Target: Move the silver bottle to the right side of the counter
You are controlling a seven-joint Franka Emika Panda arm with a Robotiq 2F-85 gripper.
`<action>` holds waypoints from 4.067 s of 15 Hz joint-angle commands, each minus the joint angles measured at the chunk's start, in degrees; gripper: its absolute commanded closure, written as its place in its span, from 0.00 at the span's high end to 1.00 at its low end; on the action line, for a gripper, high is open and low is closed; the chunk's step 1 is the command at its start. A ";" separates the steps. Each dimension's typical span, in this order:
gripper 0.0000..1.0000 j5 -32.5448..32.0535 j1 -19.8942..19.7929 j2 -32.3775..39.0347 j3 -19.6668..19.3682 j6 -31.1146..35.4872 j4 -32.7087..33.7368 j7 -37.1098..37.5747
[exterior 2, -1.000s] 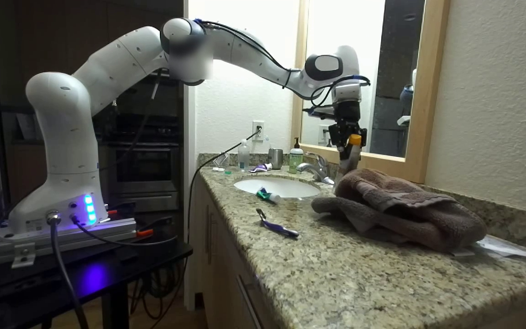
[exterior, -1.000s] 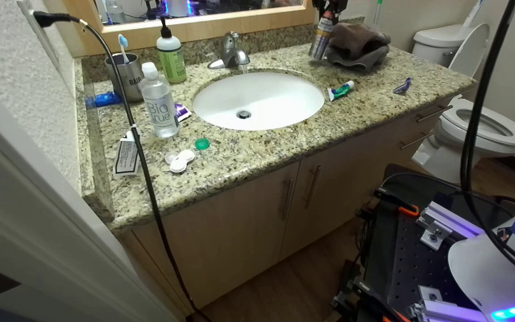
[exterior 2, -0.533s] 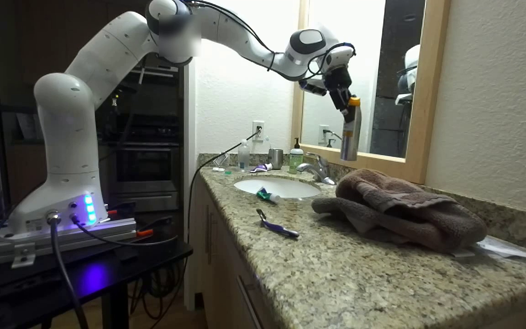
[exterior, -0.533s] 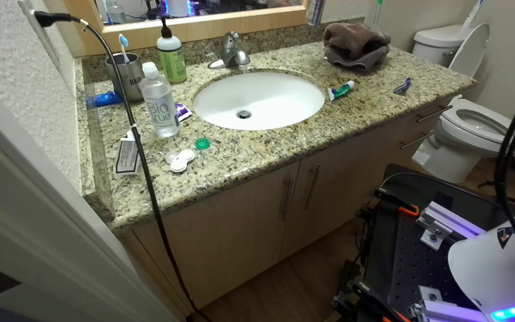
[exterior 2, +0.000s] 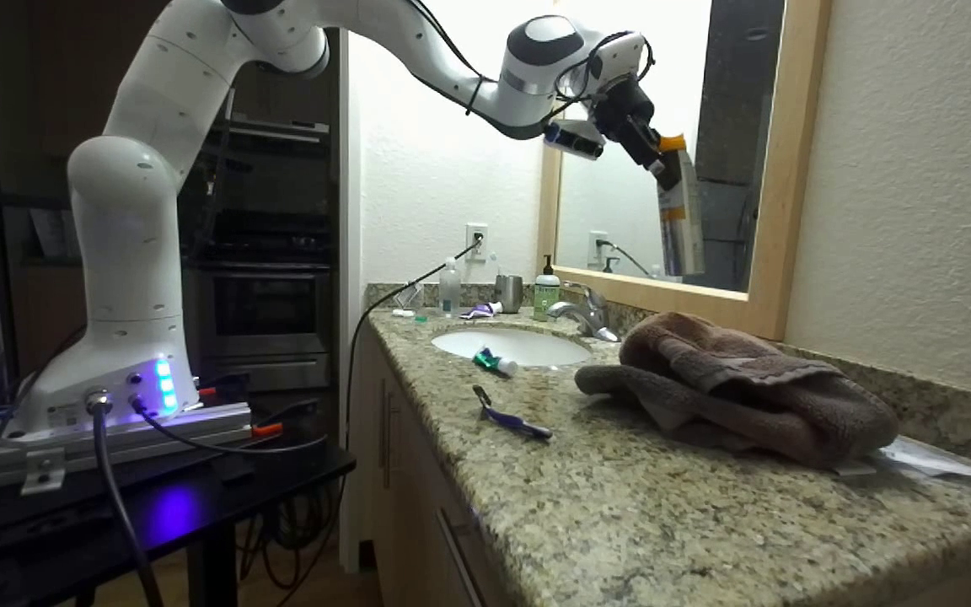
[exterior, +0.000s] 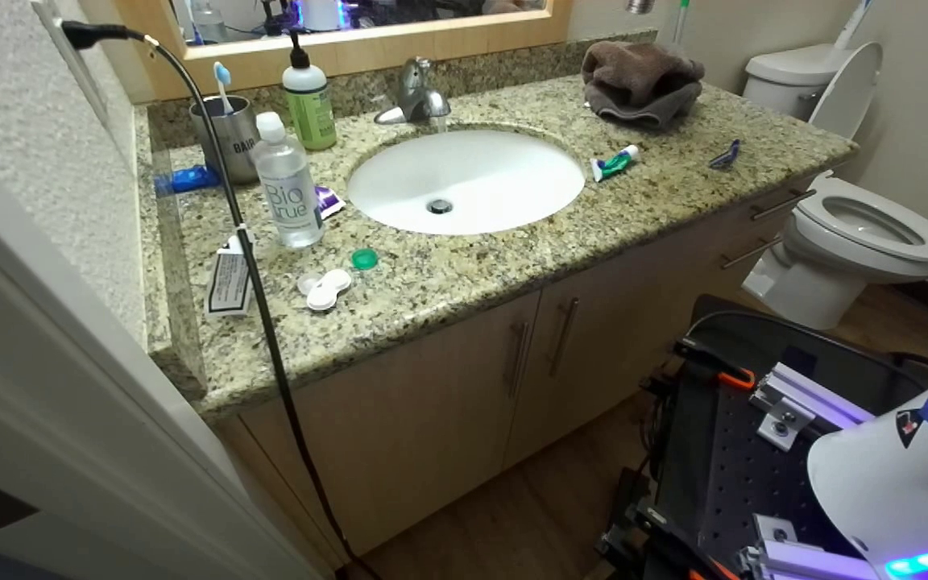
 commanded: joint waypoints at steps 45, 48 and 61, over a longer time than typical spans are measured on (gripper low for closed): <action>0.84 16.70 -31.47 35.68 5.97 -28.69 39.77 21.53; 0.96 16.32 -34.43 37.49 8.10 -30.84 44.62 20.21; 1.00 19.39 -24.73 14.93 16.88 -31.11 31.39 4.54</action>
